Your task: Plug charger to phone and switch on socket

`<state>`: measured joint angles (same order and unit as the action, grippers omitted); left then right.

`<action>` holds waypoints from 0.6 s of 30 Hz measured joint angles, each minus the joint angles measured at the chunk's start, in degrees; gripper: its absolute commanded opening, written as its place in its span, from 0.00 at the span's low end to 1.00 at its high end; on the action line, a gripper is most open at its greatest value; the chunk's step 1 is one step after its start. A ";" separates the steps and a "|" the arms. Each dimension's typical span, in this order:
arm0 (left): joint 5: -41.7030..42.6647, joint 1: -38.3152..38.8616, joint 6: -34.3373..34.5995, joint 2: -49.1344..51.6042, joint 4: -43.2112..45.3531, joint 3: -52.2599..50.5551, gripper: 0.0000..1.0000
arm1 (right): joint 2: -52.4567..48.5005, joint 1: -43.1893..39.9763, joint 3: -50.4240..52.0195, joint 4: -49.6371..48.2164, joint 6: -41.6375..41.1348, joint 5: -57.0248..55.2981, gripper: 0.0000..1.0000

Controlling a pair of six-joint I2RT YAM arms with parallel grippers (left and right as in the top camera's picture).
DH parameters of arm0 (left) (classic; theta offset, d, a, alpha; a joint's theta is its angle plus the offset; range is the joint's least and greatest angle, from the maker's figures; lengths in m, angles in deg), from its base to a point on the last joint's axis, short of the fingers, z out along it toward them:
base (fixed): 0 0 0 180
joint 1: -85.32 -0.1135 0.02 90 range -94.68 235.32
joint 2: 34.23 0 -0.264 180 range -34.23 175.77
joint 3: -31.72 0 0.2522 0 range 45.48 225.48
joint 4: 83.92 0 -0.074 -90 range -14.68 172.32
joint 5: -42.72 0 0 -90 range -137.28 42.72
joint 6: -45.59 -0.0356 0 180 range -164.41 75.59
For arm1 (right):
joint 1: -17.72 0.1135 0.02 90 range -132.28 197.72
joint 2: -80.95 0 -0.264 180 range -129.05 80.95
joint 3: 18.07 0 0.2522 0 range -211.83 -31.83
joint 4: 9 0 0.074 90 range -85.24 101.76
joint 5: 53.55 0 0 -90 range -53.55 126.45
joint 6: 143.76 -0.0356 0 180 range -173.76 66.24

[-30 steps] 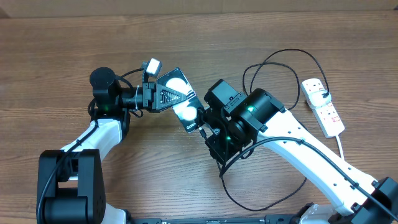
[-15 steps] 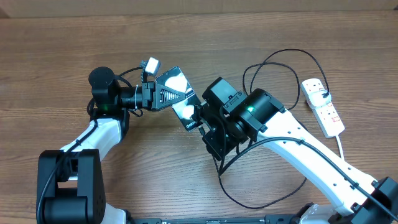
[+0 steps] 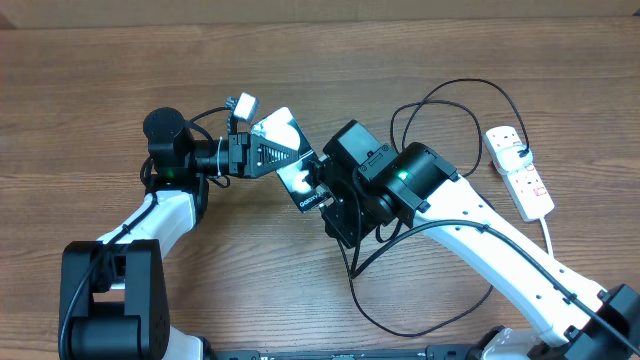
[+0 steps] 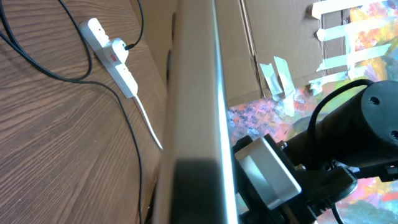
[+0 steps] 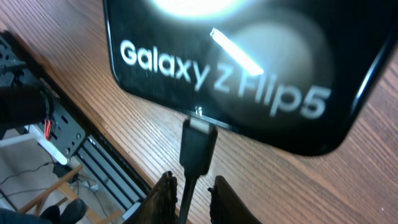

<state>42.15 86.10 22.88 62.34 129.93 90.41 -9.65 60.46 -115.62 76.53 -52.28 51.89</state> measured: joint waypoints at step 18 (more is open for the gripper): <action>-2.10 -0.02 -0.44 0.00 0.07 0.02 0.04 | 0.00 0.17 0.02 -4.24 -3.65 -5.81 0.04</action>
<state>40.05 86.07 22.44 62.34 130.00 90.43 -9.65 60.63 -115.60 72.29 -55.93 46.07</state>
